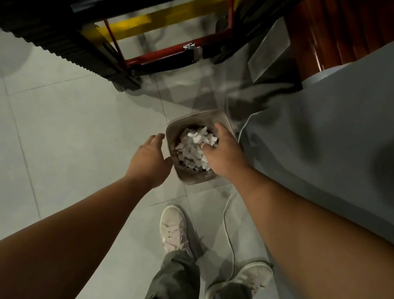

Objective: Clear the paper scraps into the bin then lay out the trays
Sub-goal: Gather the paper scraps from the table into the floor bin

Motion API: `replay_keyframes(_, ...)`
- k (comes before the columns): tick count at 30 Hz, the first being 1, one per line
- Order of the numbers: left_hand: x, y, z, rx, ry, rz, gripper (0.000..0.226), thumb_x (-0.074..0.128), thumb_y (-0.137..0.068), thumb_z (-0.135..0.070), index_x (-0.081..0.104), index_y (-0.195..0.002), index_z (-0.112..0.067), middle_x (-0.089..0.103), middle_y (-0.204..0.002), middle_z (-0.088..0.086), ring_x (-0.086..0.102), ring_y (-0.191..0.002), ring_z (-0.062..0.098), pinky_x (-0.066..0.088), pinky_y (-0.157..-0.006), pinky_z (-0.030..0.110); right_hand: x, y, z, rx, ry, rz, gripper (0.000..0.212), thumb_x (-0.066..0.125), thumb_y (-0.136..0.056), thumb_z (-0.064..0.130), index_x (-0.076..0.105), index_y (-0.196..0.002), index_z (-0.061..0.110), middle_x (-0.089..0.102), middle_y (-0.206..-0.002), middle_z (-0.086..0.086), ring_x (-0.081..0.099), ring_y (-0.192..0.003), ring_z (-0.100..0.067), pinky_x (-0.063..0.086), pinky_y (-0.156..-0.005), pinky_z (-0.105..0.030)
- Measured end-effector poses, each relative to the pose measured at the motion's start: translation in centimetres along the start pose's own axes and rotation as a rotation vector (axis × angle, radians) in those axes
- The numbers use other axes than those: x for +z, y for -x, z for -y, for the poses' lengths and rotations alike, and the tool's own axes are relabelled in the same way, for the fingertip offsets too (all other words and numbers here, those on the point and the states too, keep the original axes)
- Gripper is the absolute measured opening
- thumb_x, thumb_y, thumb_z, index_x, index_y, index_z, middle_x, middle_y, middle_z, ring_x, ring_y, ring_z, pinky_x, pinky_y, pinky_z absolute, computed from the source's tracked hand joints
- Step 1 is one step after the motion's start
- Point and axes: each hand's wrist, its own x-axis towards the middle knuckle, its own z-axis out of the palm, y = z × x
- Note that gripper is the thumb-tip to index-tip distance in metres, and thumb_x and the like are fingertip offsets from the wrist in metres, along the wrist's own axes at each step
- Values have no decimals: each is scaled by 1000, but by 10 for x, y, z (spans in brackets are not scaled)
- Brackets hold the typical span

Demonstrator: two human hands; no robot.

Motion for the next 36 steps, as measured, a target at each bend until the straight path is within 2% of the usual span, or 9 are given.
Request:
replay_keyframes(8,-41,58,-46,113,23,-92,59,60,-91,-21,38,-146,-16,51,-141,6,49,-124,32,43,-99,39,-40,71,16,-101,25,-175,68,63,-84,36,36,-145,21,43,-145,0,45,-131,-19,38,-110,-32)
replay_keyframes(14,-88,132,-113,220,20,-167,56,59,-91,-22,42,-144,-15,46,-146,5,45,-129,30,41,-104,38,-100,157,55,-229,10,-267,51,61,-90,31,45,-137,20,45,-142,-2,49,-125,-21,37,-98,-24)
replay_keyframes(18,-122,198,-163,250,61,-242,54,59,-90,-17,45,-142,-14,51,-142,6,45,-129,27,39,-103,33,-140,223,79,-291,-52,-326,56,61,-90,29,42,-142,20,43,-146,0,44,-131,-17,35,-106,-26)
replay_keyframes(21,-145,252,-200,304,84,-275,53,60,-90,-18,47,-141,-15,53,-141,5,45,-131,24,37,-104,30,-173,279,93,-373,-98,-380,54,61,-90,28,43,-141,21,43,-146,2,41,-134,-14,32,-108,-22)
replay_keyframes(24,-162,297,-232,382,63,-340,50,61,-91,-18,49,-140,-19,52,-142,1,43,-132,19,34,-103,25,-205,334,101,-415,-144,-408,53,59,-91,29,43,-141,25,42,-147,3,39,-135,-11,34,-111,-27)
replay_keyframes(29,-172,355,-285,471,-8,-376,51,60,-93,-17,46,-142,-21,49,-145,1,42,-135,20,34,-112,35,-256,412,91,-457,-183,-473,50,60,-92,26,46,-140,23,46,-144,4,41,-132,-8,29,-104,-16)
replay_keyframes(36,-143,408,-359,624,-79,-354,50,60,-93,-19,47,-141,-22,49,-144,-2,41,-135,17,36,-111,32,-315,484,36,-449,-311,-610,46,59,-92,25,48,-137,24,48,-141,7,43,-129,-5,32,-102,-16)
